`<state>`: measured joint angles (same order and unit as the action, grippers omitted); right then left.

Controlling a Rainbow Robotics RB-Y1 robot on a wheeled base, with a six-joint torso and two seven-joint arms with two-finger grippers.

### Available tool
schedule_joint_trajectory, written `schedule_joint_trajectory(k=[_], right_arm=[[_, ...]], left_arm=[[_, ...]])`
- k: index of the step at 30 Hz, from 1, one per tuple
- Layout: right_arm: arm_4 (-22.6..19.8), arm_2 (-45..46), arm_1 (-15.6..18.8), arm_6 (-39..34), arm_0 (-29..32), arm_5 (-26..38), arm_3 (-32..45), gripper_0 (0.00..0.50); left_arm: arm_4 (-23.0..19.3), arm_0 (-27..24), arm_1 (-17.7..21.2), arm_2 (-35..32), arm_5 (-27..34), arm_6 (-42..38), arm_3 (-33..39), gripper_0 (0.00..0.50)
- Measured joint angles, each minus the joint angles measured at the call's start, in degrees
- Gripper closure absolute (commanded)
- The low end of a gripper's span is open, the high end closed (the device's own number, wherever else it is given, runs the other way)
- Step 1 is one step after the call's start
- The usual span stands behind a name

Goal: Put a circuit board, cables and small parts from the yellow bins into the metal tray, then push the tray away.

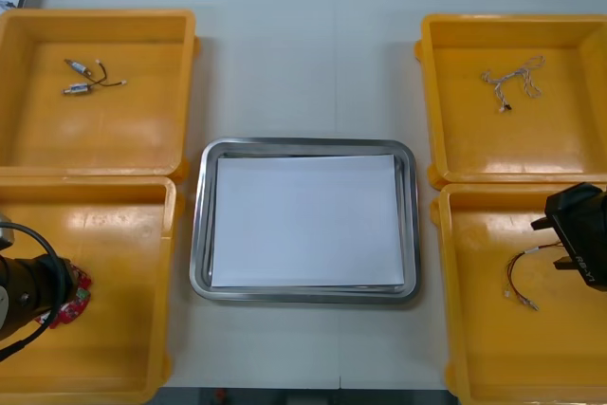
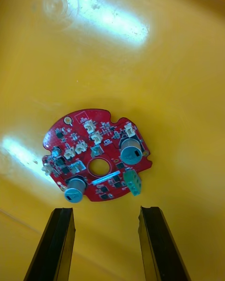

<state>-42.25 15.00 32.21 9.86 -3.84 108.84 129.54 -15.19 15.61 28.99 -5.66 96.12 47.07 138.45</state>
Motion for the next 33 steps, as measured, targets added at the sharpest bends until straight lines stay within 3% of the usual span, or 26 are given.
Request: schedule_joint_trajectory(k=[5,7,11,24,33], right_arm=[[0.66,-0.21,0.0,0.0,-1.13,-1.2,-4.4,0.0],[1.26,-0.63,0.0,0.0,-1.77,-1.55,-6.19,0.0],[2.82,-1.14,0.0,0.0,-2.31,-2.64,-8.51,0.0],[12.31,-8.42,-0.02,-0.11,-2.39,-11.14,-15.12,0.0],[13.04,-9.28,-1.67,-3.38,-2.39,-13.4,-17.28,0.0]], left_arm=[[0.81,0.0,-2.22,0.0,-1.74,-2.37,-0.06,0.093],[1.36,0.0,-2.98,0.0,-2.55,-2.37,-0.11,0.063],[4.8,0.0,-4.18,0.42,-4.77,-2.37,-0.87,0.063],[6.63,-0.51,-6.64,1.19,-6.9,-2.37,-5.02,0.063],[7.6,-0.52,-8.56,1.26,-6.91,-2.37,-5.43,0.065]])
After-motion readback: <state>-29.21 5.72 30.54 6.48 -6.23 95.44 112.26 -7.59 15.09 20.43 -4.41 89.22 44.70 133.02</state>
